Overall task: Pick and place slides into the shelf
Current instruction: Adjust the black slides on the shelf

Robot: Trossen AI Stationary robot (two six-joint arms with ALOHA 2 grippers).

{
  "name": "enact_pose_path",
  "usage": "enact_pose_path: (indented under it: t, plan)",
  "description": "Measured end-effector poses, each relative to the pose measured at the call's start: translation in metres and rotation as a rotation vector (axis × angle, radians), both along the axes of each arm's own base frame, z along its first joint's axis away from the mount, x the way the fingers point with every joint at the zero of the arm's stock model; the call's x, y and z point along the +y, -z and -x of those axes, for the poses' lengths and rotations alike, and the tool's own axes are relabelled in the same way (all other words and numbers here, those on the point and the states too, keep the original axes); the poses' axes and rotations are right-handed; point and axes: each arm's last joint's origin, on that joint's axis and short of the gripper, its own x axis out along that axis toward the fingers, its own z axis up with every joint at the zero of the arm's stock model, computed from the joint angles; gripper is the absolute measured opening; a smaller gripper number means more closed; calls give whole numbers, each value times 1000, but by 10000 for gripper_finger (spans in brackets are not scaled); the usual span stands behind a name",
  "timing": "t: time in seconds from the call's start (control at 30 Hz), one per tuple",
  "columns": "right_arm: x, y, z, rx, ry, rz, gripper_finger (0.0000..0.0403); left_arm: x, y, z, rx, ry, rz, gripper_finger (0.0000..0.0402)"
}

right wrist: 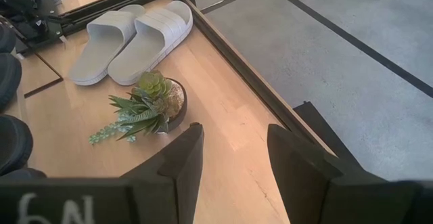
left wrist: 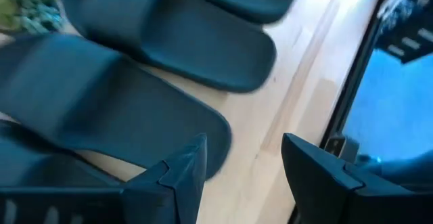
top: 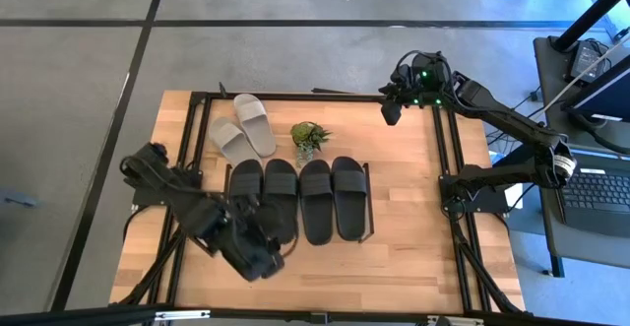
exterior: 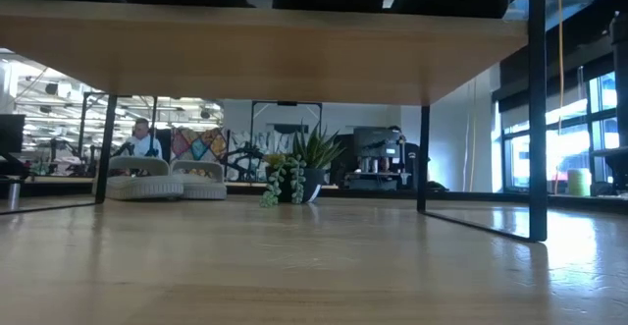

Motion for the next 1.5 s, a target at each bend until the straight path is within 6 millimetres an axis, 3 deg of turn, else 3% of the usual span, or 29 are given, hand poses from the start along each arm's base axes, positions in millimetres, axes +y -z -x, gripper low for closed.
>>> enact_pose_path:
  t: [0.3, 0.6, 0.8, 1.03, 1.2, 1.33, 1.5]
  plan:
    - [0, 0, 0, -2, -1, 2, 165, 58, -41, 15, -109, 55, -220, 182]
    - [0, 0, 0, -2, 0, 3, 165, 132, -86, 56, -179, 62, -315, 182]
    - [0, 0, 0, -3, 3, 0, 165, 180, -102, 84, -180, 62, -327, 182]
    - [0, -1, -1, -23, 4, -17, 165, 223, -103, 91, -123, 131, -335, 182]
    - [19, -2, -14, -59, -227, -34, 165, 250, -98, 92, -105, 176, -336, 182]
    - [38, -2, -25, -12, -270, 43, 165, 275, -78, 91, -85, 194, -283, 182]
    - [48, -1, -31, 36, -218, 112, 165, 304, -47, 95, -208, 275, -212, 182]
